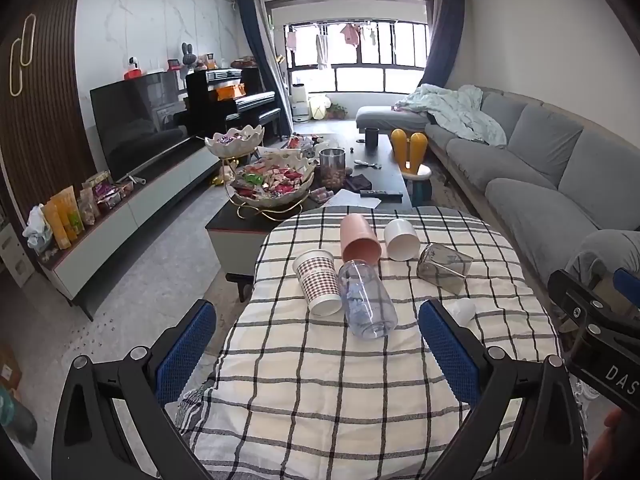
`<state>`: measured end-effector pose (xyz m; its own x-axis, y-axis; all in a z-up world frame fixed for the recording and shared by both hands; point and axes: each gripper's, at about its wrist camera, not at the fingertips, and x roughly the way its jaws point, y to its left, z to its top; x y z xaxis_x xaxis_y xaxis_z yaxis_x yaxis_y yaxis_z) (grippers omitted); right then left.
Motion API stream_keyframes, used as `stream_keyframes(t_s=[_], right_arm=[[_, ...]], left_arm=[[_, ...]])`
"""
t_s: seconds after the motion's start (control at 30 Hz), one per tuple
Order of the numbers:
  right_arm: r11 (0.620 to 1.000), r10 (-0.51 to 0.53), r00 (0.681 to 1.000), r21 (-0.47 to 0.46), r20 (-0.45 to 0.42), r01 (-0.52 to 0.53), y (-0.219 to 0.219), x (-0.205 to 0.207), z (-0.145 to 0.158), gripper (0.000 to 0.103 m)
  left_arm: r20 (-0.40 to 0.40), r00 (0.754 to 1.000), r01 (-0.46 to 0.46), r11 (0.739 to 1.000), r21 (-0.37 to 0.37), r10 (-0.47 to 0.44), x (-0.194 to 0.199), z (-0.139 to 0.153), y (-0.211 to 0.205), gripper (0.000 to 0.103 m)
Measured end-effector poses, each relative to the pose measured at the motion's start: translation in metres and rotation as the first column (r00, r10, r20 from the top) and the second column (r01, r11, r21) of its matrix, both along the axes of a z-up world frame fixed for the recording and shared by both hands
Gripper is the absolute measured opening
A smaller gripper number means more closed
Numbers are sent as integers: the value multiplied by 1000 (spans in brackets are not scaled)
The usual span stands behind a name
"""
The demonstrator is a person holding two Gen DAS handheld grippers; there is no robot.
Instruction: Flip cup upside down
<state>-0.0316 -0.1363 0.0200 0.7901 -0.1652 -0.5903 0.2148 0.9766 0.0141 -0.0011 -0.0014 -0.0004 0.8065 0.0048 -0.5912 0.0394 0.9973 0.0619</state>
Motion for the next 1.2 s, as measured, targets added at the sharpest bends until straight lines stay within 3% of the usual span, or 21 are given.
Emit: stream_keyframes(t_s=[1.2], right_arm=[[1000,1,1000,16,-4,-1,0,1,-2,102]], left_arm=[[8,1000,2,1000,-4,-2,-1,0,-1,103]])
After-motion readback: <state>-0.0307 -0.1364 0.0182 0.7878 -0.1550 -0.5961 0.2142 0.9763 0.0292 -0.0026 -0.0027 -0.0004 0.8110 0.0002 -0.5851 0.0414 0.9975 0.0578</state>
